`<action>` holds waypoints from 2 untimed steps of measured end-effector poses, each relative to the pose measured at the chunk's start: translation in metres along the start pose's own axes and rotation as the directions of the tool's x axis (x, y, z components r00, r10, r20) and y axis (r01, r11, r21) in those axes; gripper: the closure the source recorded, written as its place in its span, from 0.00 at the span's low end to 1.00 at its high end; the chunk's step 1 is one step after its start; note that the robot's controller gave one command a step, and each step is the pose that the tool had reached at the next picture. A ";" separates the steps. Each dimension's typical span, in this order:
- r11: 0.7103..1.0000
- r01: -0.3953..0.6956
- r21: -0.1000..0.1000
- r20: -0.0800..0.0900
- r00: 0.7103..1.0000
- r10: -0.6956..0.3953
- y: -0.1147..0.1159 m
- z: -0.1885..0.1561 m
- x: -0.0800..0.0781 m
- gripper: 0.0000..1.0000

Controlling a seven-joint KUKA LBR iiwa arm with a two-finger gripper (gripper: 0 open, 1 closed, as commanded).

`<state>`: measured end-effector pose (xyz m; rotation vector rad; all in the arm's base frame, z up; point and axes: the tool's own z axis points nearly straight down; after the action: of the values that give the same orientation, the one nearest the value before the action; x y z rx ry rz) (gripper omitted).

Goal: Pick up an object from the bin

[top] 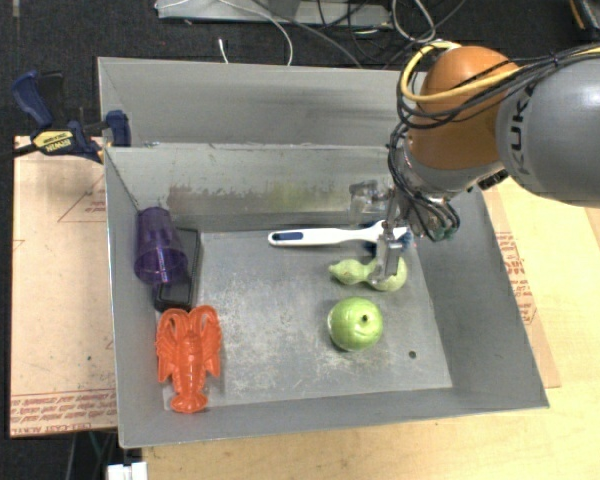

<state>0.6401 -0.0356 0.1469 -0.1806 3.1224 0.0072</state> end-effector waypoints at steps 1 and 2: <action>1.000 0.006 -0.002 -0.013 1.000 -0.006 0.000 0.040 0.002 0.00; 0.994 -0.110 -0.001 0.019 0.994 0.110 0.003 0.073 0.010 0.00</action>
Offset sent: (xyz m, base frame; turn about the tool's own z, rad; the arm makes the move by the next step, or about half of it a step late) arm -0.0134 0.0020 -0.0769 0.1090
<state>0.6308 -0.0335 0.0742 -0.0078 3.1093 0.0100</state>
